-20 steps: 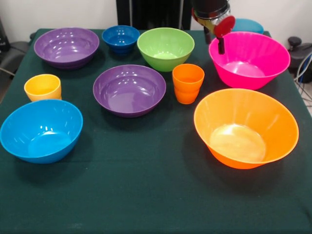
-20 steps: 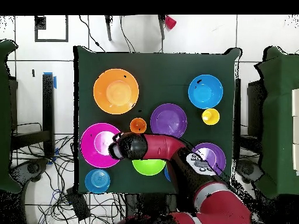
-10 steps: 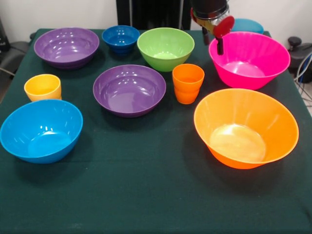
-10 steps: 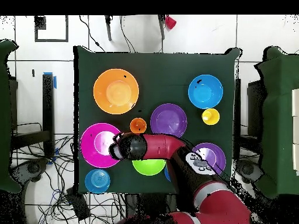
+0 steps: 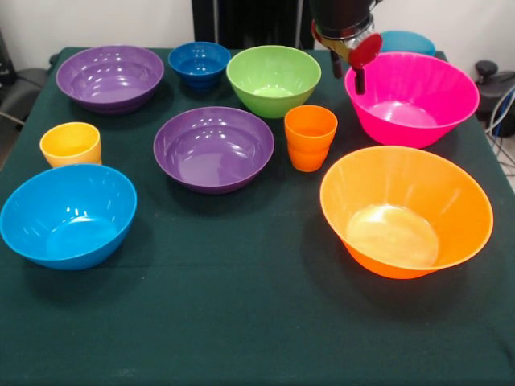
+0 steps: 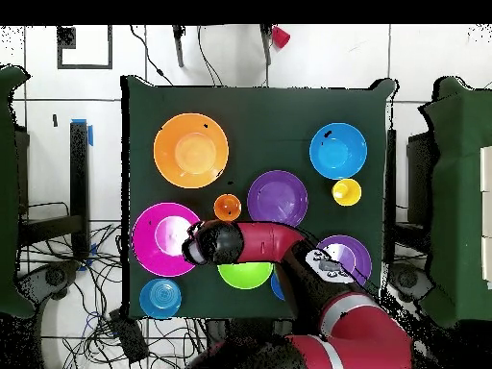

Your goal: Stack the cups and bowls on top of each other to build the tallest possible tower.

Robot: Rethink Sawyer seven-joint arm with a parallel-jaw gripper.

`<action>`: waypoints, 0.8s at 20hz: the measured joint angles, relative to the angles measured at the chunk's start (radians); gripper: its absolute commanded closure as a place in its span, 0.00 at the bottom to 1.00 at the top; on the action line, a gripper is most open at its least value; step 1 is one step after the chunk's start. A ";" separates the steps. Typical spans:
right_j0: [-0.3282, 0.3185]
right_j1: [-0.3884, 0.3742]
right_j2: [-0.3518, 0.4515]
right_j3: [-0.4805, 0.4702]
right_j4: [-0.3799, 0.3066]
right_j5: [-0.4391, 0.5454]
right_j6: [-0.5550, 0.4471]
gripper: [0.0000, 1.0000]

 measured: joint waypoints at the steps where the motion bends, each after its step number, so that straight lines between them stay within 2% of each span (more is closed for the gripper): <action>1: 0.000 0.009 0.000 -0.002 -0.002 0.000 0.000 0.00; 16: 0.043 0.132 -0.021 -0.022 -0.077 -0.109 0.000 0.00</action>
